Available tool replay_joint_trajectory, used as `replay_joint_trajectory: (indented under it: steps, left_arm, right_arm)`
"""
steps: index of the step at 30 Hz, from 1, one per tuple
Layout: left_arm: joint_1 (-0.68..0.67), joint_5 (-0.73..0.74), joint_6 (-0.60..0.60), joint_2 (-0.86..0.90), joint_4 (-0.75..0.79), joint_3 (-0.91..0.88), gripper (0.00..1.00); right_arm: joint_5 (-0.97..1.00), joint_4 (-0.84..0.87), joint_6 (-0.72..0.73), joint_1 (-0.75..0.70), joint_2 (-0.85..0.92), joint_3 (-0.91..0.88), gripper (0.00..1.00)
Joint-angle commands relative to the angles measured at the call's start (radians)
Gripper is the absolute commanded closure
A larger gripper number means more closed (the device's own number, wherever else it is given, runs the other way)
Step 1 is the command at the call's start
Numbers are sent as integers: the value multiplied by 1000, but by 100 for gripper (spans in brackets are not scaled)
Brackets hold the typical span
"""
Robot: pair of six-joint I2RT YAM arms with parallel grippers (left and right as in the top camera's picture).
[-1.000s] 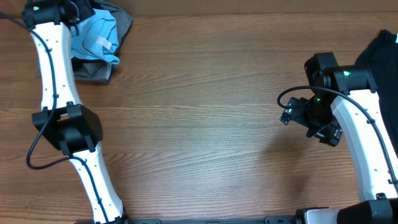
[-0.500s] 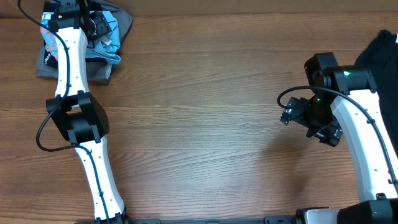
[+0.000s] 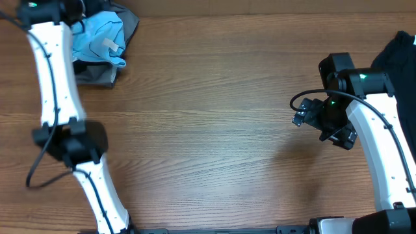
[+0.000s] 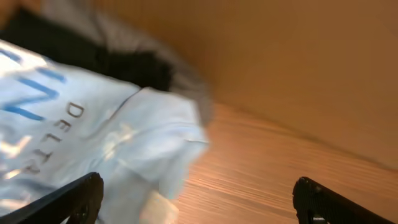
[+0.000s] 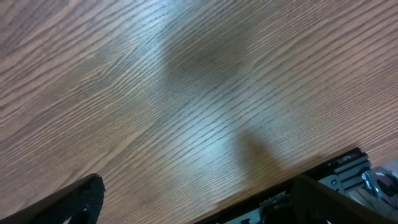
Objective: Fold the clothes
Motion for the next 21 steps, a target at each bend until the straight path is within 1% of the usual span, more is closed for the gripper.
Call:
replay_joint_trajectory:
  steps: [1, 4, 7, 9, 10, 14, 15, 17, 21]
  left_arm:
    - [-7, 95, 10, -145, -69, 36, 0]
    - [-6, 129, 2, -237, -175, 36, 0]
    - [-6, 146, -5, -321, -281, 36, 0]
    - [-7, 145, -3, -385, -383, 36, 0]
    - [-7, 145, 0, -396, -402, 36, 0]
    - [-8, 140, 27, -470, -581, 35, 0]
    - [-14, 160, 75, -494, -581, 15, 0]
    - [-35, 158, 58, -551, -581, -29, 0]
    - [-84, 153, 68, -662, -581, -82, 0]
  right_arm:
    - [0, -13, -4, -1, -39, 95, 0]
    - [0, -48, -4, -1, -89, 153, 0]
    - [-8, -63, -23, -1, -185, 164, 0]
    - [-8, -82, -23, 2, -288, 163, 0]
    - [-8, -86, -24, 3, -311, 163, 0]
    - [-8, -104, -31, 8, -488, 161, 0]
    - [-8, -108, -31, 8, -526, 161, 0]
    - [-8, -112, -31, 8, -611, 156, 0]
    - [-11, -111, -39, 8, -782, 109, 0]
